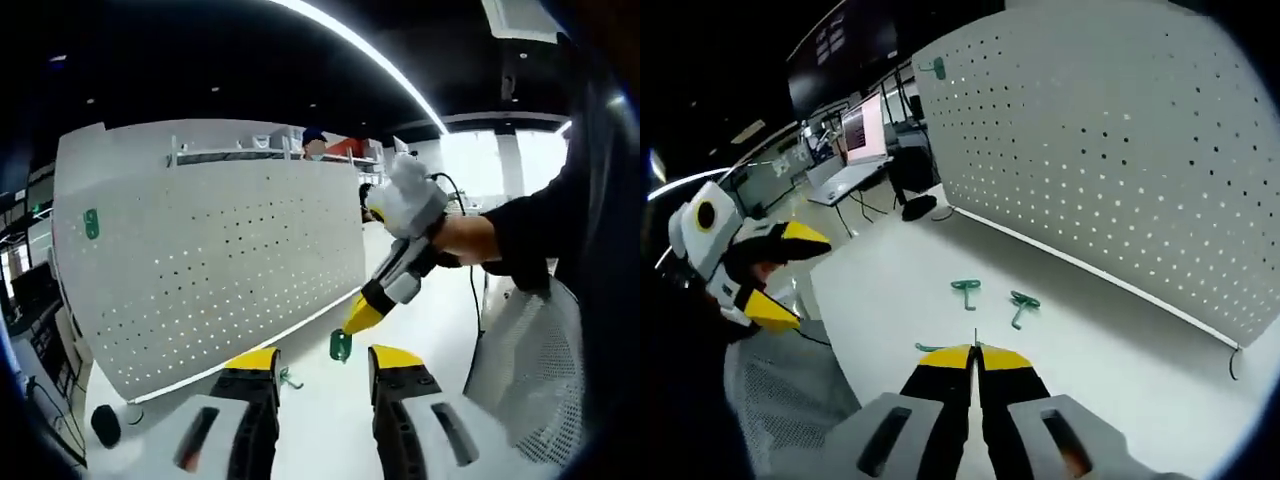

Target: Insert the hook assembly into the mounting plate slot until the hook locks in place.

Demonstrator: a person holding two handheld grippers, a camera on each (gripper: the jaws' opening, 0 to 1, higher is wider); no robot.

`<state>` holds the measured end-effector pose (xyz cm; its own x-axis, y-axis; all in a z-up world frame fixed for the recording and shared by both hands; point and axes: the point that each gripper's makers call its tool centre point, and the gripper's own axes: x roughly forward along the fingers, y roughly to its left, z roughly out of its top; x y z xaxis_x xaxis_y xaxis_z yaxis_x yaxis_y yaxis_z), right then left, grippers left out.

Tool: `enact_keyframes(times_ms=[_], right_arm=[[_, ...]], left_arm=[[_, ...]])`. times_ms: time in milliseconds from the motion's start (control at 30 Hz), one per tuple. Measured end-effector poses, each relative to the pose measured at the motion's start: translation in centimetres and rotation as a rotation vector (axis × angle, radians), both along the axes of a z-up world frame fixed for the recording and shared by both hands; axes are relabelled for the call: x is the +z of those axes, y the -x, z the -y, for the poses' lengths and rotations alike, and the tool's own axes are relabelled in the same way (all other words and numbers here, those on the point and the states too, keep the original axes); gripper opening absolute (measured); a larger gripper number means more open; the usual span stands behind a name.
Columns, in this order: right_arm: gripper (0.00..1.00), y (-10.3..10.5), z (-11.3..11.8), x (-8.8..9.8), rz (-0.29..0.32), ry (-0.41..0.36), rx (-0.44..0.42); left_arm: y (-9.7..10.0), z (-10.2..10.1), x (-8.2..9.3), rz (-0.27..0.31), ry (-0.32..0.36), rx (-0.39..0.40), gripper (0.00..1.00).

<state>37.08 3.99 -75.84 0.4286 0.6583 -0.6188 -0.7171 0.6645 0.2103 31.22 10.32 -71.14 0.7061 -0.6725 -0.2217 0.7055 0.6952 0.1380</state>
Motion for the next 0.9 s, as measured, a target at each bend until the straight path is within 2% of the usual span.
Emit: enact_keyframes(times_ms=[167,500,900], right_arm=[[0.00,1.3,-1.5,1.9,-0.018,-0.030,0.032],[0.00,3.5,-4.3,4.9,-0.089,-0.164,0.081],[0.00,4.9,-5.6,5.9,-0.096,-0.174,0.119]], left_arm=[[0.0,0.4,-0.3,0.022,-0.036,-0.020,0.30],[0.0,0.6,0.3,0.086,-0.068,-0.019,0.22],[-0.3,0.3,0.9,0.118,-0.070,-0.005,0.11]])
